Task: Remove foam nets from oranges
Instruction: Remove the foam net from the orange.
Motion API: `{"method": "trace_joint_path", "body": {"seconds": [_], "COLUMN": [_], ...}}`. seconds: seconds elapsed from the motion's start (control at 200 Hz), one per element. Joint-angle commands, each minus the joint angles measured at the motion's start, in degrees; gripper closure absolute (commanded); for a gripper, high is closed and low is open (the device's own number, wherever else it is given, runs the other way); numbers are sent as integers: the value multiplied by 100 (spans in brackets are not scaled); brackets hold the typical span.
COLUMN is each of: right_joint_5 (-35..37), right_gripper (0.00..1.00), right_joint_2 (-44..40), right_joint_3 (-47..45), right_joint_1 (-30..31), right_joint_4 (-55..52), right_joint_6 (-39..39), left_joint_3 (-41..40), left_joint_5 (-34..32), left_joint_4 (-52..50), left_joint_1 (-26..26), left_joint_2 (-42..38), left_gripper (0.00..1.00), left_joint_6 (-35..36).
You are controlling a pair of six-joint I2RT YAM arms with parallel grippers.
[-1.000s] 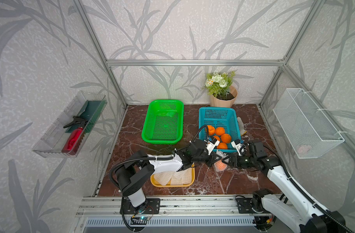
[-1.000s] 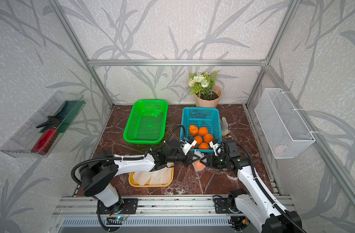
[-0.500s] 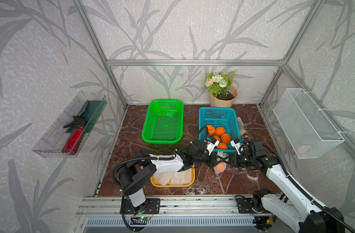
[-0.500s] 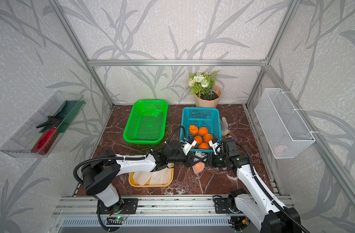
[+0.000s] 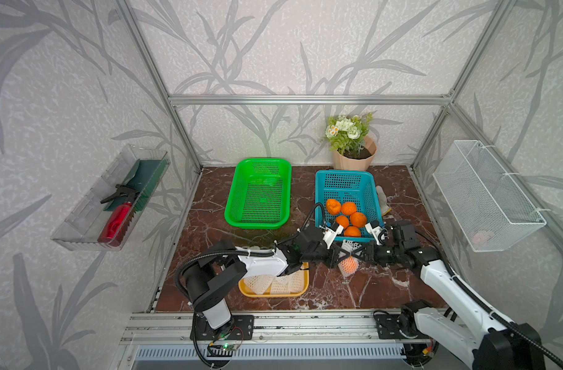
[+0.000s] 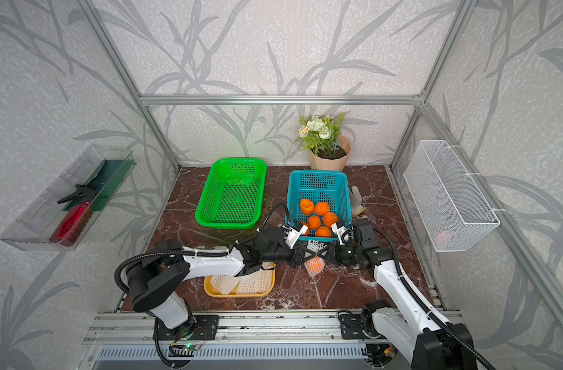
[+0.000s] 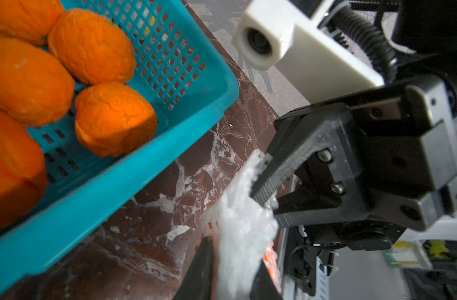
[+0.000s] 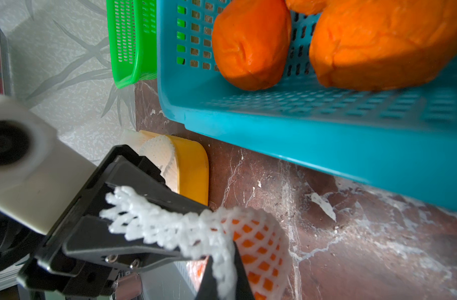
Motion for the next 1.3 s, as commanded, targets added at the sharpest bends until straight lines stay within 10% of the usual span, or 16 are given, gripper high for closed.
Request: {"method": "trace_joint_path", "body": {"seconds": [0.0, 0.17, 0.43, 0.545, 0.695, 0.785, 0.94, 1.295], "right_joint_5": [-123, -35, -57, -69, -77, -79, -140, -331], "right_gripper": [98, 56, 49, 54, 85, 97, 98, 99], "right_joint_2": [-77, -157, -308, -277, -237, -237, -127, 61], "right_joint_3": [-66, -61, -294, -312, -262, -247, -207, -206], "right_joint_1": [21, 21, 20, 20, 21, 21, 20, -19], "right_joint_4": [223, -103, -174, -103, 33, 123, 207, 437], "right_joint_6": [162, -25, -64, -54, -13, 93, 160, 408], "left_joint_3": [60, 201, 248, 247, 269, 221, 93, -277], "left_joint_5": [200, 103, 129, 138, 160, 86, 117, 294], "left_joint_4": [310, 46, 93, 212, 332, 324, 236, 401], "left_joint_1": [-41, -7, 66, 73, 73, 73, 121, 152], "left_joint_2": [12, -36, -23, 17, 66, 15, -127, -197], "left_gripper": [92, 98, 100, 100, 99, 81, 53, 49], "left_joint_6": [-27, 44, -70, -151, -265, -338, -494, -486]}}
